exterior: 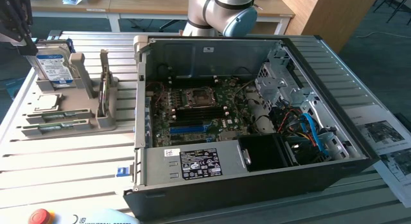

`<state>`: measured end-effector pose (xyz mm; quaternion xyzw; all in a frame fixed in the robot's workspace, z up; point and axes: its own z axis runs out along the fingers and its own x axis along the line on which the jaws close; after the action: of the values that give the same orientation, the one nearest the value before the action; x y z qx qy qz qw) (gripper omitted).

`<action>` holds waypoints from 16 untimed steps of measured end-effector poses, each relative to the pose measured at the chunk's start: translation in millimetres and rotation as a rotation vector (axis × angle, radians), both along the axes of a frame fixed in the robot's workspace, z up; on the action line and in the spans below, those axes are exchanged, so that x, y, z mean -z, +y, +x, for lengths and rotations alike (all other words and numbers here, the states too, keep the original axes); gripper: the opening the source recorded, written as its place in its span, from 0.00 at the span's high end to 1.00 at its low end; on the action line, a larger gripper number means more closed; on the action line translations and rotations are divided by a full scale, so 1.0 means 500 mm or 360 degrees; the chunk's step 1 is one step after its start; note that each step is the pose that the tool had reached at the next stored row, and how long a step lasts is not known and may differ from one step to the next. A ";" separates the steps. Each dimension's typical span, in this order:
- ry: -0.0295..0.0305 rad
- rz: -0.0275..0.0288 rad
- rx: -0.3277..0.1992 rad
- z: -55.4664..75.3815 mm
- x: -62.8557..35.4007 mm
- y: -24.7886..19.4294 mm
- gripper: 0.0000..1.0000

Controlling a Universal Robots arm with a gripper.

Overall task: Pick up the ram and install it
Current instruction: 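Pick up the ram and move it above insertion slot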

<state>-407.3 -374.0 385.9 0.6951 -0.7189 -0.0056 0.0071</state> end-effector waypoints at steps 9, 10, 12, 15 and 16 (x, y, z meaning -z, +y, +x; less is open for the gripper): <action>0.00000 0.00000 -0.0003 0.000 0.000 0.0000 0.90; 0.00001 -0.00001 -0.0003 0.000 0.000 0.0000 0.90; 0.00000 0.00000 -0.0003 0.000 0.000 0.0000 0.90; 0.00002 -0.00004 -0.0008 0.000 0.001 0.0000 0.90; 0.00002 -0.00007 -0.0012 0.000 0.001 0.0000 0.90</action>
<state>-407.2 -374.0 385.6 0.6978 -0.7162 -0.0054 0.0073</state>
